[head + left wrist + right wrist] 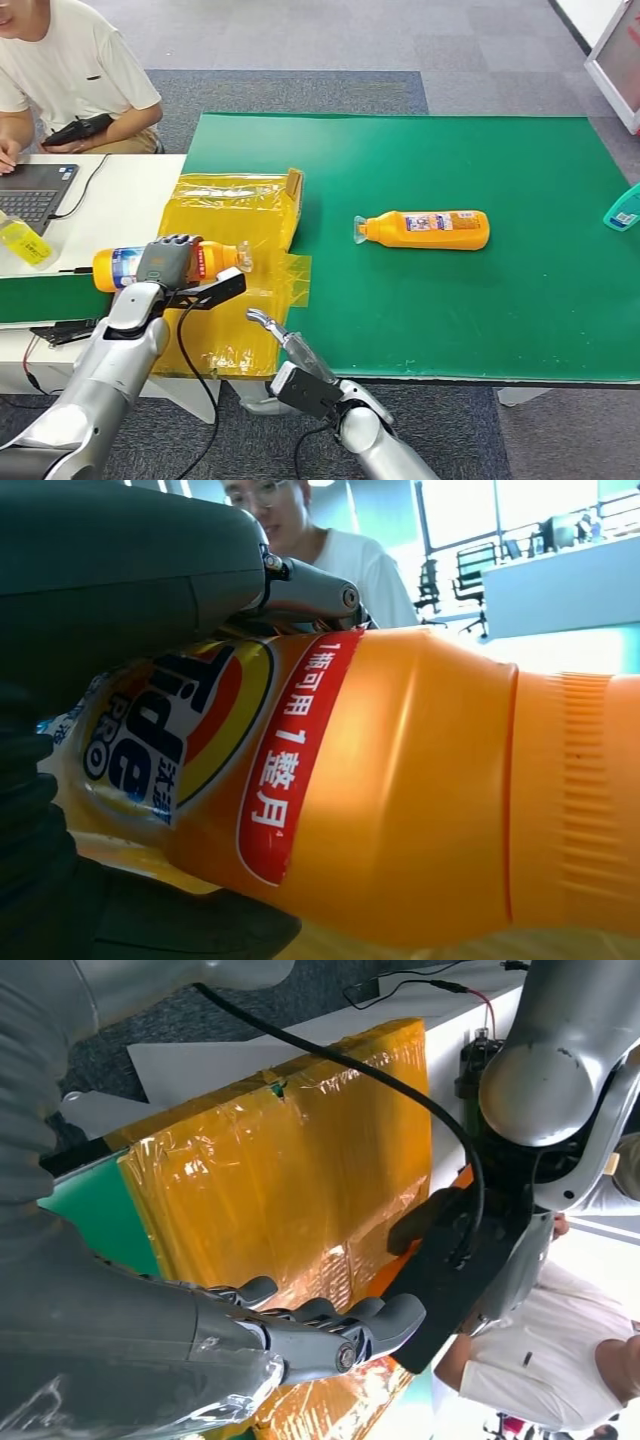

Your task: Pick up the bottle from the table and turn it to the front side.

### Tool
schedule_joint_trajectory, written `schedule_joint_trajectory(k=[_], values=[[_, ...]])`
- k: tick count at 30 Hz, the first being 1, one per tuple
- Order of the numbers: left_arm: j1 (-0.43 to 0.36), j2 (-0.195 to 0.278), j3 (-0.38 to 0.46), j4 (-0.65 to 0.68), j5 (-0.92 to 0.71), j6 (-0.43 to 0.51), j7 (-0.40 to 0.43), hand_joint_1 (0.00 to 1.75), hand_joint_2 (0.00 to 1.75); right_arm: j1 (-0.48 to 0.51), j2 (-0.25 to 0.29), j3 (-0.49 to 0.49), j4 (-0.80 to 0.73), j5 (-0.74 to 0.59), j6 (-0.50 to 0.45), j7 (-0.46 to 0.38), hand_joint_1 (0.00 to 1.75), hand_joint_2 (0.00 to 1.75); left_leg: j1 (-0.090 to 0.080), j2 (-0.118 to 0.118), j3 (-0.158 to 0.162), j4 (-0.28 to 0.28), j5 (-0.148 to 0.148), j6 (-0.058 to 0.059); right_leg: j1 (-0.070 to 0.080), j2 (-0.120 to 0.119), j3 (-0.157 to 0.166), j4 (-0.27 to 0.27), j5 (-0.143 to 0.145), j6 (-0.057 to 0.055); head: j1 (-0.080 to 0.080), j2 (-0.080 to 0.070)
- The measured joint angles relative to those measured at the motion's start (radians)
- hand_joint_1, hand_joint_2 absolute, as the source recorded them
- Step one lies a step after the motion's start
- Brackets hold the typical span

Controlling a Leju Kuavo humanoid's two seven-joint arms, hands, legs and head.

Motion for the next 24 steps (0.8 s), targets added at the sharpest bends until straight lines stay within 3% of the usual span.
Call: schedule_joint_trajectory(k=[22,23,24], values=[[-0.049,-0.152,-0.175,0.112,0.002,-0.006,-0.054,1.75,1.75,-0.027,0.008,0.011,0.052,-0.014,0.011,-0.027,0.00,1.75,0.000,0.000,-0.008,0.000,0.000,0.000,0.000,0.000,-0.008,0.000,0.001,0.001,0.000,0.000],[-0.049,-0.158,-0.182,0.116,0.010,-0.004,-0.054,1.63,1.75,-0.028,0.008,0.015,0.056,-0.014,0.011,-0.026,0.00,1.75,0.000,0.000,-0.008,0.000,0.000,0.000,0.000,0.000,-0.008,0.000,0.001,0.001,0.000,0.000],[-0.049,-0.164,-0.189,0.119,0.019,-0.003,-0.055,1.39,1.75,-0.029,0.008,0.017,0.061,-0.014,0.009,-0.025,0.00,1.75,0.000,0.000,-0.008,0.000,0.000,0.000,0.000,0.000,-0.008,0.000,0.001,0.001,0.000,0.000]])
